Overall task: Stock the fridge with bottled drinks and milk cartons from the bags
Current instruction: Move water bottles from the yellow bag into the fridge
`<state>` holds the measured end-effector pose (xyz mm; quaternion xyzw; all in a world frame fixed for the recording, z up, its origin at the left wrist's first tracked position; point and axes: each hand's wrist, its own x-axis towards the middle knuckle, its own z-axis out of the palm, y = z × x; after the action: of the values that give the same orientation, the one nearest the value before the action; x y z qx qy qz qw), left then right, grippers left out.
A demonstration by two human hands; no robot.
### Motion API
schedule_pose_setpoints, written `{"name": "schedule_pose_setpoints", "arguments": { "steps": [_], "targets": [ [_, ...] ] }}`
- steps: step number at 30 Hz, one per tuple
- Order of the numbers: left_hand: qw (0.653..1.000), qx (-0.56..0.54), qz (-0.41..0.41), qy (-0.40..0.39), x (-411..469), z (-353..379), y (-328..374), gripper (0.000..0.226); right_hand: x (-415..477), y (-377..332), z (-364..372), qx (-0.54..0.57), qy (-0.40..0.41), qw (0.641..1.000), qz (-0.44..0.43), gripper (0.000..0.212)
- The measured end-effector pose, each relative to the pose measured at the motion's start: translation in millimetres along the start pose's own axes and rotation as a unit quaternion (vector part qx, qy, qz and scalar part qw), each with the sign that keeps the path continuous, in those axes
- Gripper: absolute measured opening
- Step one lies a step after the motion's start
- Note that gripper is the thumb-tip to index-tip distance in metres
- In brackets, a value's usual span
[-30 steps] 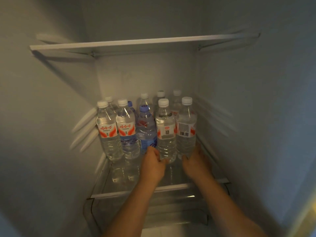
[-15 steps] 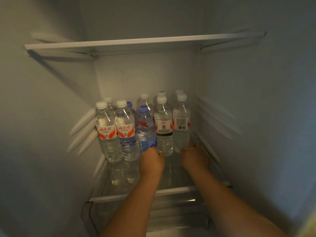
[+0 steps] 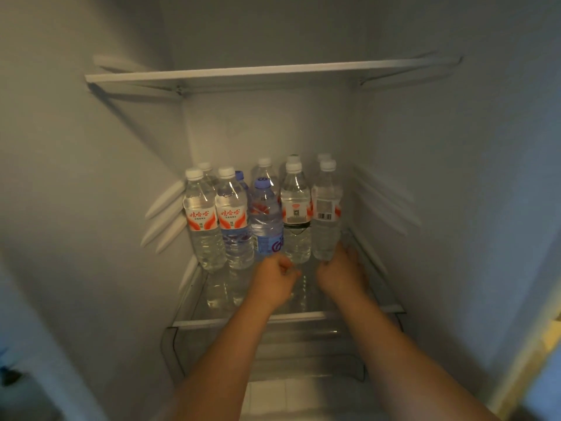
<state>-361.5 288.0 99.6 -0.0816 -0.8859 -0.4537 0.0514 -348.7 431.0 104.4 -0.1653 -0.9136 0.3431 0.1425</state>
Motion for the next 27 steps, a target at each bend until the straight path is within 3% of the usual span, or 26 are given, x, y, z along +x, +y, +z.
{"name": "schedule_pose_setpoints", "arguments": {
  "steps": [2, 5, 9, 14, 17, 21, 27],
  "targets": [
    [0.999, 0.040, 0.010, 0.013, -15, -6, -5, 0.026, -12, -3, 4, 0.040, -0.015, 0.999, -0.020, 0.067],
    [0.981, 0.183, 0.014, 0.057, -44, -17, -16, 0.048, -38, -2, 9, -0.004, -0.033, 0.998, -0.060, 0.079],
    [0.963, 0.253, 0.012, 0.095, -87, -32, -31, 0.059, -76, -3, 5, -0.055, -0.002, 0.992, -0.116, 0.079],
    [0.942, 0.325, 0.033, 0.072, -142, -42, -61, 0.074, -125, 13, 12, -0.149, 0.016, 0.979, -0.135, 0.071],
    [0.945, 0.324, 0.033, 0.030, -176, -49, -73, 0.071, -157, 26, 16, -0.190, -0.002, 0.971, -0.148, 0.070],
    [0.965, 0.251, -0.047, -0.068, -226, -59, -80, 0.071, -200, 44, 12, -0.218, -0.082, 0.962, -0.144, 0.076],
    [0.957, 0.272, -0.065, -0.076, -331, -63, -91, 0.073, -292, 72, -3, -0.205, -0.118, 0.955, -0.180, 0.066]
  ]
}}
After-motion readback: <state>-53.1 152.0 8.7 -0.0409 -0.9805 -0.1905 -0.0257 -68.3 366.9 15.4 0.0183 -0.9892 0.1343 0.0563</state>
